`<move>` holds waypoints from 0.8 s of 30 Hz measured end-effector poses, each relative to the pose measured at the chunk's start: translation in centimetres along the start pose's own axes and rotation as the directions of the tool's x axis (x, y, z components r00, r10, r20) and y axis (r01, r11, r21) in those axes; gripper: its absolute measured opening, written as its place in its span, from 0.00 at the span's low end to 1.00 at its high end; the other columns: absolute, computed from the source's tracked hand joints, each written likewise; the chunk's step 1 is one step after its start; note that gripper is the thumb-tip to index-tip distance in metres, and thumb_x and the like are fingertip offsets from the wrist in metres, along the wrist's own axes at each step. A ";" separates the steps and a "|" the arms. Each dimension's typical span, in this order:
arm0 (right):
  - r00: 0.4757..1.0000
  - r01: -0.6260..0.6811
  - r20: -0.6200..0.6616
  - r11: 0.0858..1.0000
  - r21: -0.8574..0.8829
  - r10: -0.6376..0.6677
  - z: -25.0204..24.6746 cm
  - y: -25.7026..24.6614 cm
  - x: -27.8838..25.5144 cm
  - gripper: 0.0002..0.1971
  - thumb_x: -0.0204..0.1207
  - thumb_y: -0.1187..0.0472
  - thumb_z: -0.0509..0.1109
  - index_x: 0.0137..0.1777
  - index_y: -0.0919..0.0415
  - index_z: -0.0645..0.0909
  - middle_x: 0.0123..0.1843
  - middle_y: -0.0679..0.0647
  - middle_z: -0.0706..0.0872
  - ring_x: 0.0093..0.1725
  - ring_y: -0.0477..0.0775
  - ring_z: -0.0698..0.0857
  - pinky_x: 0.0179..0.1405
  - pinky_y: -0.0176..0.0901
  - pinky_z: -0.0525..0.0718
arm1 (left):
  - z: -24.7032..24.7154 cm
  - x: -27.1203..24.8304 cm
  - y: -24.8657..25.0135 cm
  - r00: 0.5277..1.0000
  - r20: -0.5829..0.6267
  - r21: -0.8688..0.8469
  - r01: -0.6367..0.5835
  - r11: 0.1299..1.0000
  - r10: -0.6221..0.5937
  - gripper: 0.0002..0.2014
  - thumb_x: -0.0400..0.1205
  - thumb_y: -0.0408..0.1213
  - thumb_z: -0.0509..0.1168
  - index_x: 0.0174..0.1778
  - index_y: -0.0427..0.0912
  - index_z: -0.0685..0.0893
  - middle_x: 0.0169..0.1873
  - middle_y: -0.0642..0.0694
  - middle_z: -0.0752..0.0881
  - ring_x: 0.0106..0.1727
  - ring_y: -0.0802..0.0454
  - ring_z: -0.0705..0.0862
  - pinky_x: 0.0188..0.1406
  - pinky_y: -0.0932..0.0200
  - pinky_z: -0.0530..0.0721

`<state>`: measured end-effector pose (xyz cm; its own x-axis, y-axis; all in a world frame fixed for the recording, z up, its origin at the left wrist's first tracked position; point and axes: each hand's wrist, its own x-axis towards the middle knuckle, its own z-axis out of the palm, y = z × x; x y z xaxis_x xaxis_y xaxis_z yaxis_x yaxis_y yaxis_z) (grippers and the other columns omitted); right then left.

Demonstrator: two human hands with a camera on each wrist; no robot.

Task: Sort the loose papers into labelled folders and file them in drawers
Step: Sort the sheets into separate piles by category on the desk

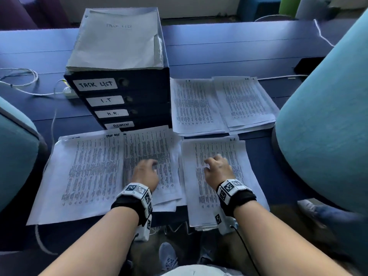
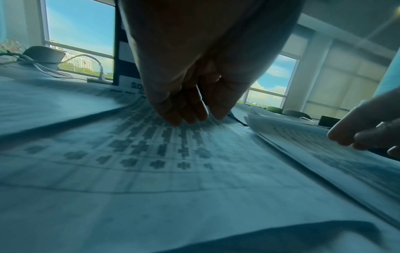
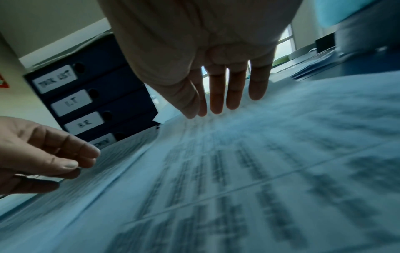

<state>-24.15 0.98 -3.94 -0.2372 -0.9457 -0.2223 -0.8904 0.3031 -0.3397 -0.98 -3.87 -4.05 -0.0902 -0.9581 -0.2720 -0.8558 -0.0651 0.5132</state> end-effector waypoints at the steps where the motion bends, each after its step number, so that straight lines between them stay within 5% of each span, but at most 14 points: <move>1: 1.000 -0.016 -0.006 1.000 -0.001 0.016 -0.3 0.8 0.1 0.17 0.80 0.56 0.65 0.68 0.51 0.79 0.64 0.51 0.77 0.64 0.56 0.74 0.63 0.53 0.77 | 0.4 0.1 0.8 1.000 0.006 -0.005 -0.016 1.000 0.016 0.16 0.83 0.29 0.62 0.66 0.43 0.82 0.64 0.44 0.81 0.64 0.47 0.80 0.68 0.52 0.78; 6: 0.998 -0.060 -0.023 0.998 -0.011 0.060 -1.3 4.4 0.1 0.17 0.80 0.57 0.65 0.68 0.51 0.78 0.67 0.50 0.75 0.67 0.56 0.72 0.65 0.53 0.75 | 2.5 0.8 3.9 0.999 0.036 -0.100 0.014 0.995 -0.011 0.15 0.84 0.32 0.63 0.66 0.41 0.83 0.61 0.45 0.87 0.60 0.48 0.85 0.61 0.60 0.79; 10: 0.994 -0.016 0.111 1.000 -0.009 0.017 -0.8 6.2 -0.3 0.23 0.78 0.59 0.66 0.73 0.52 0.73 0.77 0.51 0.67 0.74 0.56 0.68 0.72 0.54 0.73 | 3.8 1.1 6.1 0.997 0.058 -0.133 0.058 0.989 -0.050 0.17 0.83 0.35 0.65 0.68 0.39 0.82 0.61 0.43 0.87 0.62 0.47 0.85 0.66 0.57 0.79; 13: 0.991 0.018 0.136 1.000 -0.015 -0.016 -0.5 6.8 -0.3 0.30 0.76 0.60 0.66 0.79 0.50 0.66 0.81 0.52 0.62 0.79 0.55 0.63 0.78 0.52 0.66 | 4.6 1.3 7.2 0.992 0.073 -0.174 0.114 0.978 -0.103 0.19 0.80 0.37 0.69 0.67 0.37 0.83 0.53 0.43 0.89 0.56 0.48 0.85 0.59 0.60 0.79; 17: 0.993 0.036 0.112 0.996 0.081 -0.045 -1.0 7.4 0.5 0.26 0.77 0.60 0.67 0.76 0.52 0.72 0.78 0.50 0.67 0.76 0.54 0.65 0.75 0.52 0.70 | 5.4 1.5 7.6 0.989 0.095 -0.215 0.131 0.968 -0.112 0.17 0.77 0.42 0.75 0.58 0.39 0.85 0.50 0.47 0.88 0.50 0.49 0.85 0.54 0.58 0.82; 20: 0.999 0.019 0.029 0.988 0.153 -0.024 -1.6 8.1 1.5 0.24 0.79 0.63 0.66 0.76 0.56 0.72 0.74 0.53 0.72 0.72 0.55 0.71 0.72 0.52 0.74 | 5.4 2.0 7.7 0.989 0.052 -0.225 0.145 0.963 -0.137 0.09 0.77 0.37 0.74 0.50 0.40 0.86 0.47 0.44 0.89 0.50 0.44 0.86 0.54 0.53 0.85; 24: 0.986 -0.136 -0.061 0.963 0.231 0.154 -2.6 9.2 3.0 0.27 0.79 0.60 0.69 0.78 0.56 0.68 0.72 0.54 0.70 0.70 0.57 0.70 0.72 0.52 0.73 | 5.0 2.5 6.7 0.976 -0.026 -0.365 0.193 0.911 -0.217 0.03 0.77 0.29 0.72 0.41 0.39 0.84 0.39 0.41 0.87 0.42 0.44 0.85 0.46 0.52 0.86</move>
<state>-34.02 0.64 -5.33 -0.3947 -0.8932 -0.2153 -0.7357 0.4476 -0.5083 -9.52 -5.30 -5.40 0.1111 -0.9279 -0.3559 -0.6112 -0.3462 0.7118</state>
